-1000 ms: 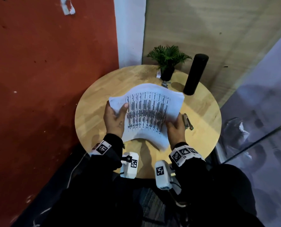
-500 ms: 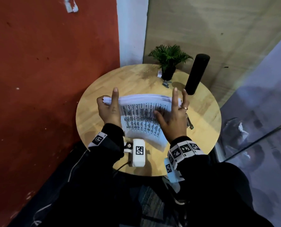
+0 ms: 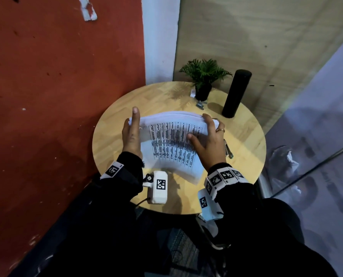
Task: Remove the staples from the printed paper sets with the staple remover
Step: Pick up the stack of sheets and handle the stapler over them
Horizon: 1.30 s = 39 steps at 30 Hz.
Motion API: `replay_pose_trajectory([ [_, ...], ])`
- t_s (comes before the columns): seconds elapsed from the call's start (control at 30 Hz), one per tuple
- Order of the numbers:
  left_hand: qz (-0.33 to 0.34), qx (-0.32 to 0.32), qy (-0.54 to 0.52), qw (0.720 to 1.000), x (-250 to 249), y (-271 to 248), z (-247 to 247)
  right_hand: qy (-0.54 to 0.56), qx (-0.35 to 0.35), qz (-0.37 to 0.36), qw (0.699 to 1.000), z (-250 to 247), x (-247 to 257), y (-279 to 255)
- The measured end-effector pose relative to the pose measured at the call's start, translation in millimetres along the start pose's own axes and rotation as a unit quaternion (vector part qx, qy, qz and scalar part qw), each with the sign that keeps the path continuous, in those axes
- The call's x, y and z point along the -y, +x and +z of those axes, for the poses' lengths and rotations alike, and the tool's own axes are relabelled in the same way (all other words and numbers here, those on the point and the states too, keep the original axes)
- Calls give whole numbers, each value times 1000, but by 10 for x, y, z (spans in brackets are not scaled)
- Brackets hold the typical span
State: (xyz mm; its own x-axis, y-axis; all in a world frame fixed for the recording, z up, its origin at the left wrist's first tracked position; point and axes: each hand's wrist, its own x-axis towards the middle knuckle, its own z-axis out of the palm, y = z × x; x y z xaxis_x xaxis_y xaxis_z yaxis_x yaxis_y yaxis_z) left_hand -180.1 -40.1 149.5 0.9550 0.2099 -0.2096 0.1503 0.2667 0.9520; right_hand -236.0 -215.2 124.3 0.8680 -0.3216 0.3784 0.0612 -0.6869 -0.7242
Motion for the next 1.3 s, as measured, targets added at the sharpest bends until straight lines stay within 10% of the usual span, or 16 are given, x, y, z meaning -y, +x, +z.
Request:
replay_pose_trajectory([
  [0.37,-65,62,-18,996,640,-19,-270,188,32,241,952,524,-505,-402],
  [0.83,114,-11,12,993,231,28,-22,175,42,162,970,338,-582,-355],
  [0.93,113,-46,-1,992,177,173,49,252,-67,64,963,179,-312,-225],
  [1.07,107,-60,12,992,151,270,75,83,-131,-100,983,37,-17,29],
  [1.3,75,100,91,988,320,242,-195,202,-91,36,974,110,-207,-2],
])
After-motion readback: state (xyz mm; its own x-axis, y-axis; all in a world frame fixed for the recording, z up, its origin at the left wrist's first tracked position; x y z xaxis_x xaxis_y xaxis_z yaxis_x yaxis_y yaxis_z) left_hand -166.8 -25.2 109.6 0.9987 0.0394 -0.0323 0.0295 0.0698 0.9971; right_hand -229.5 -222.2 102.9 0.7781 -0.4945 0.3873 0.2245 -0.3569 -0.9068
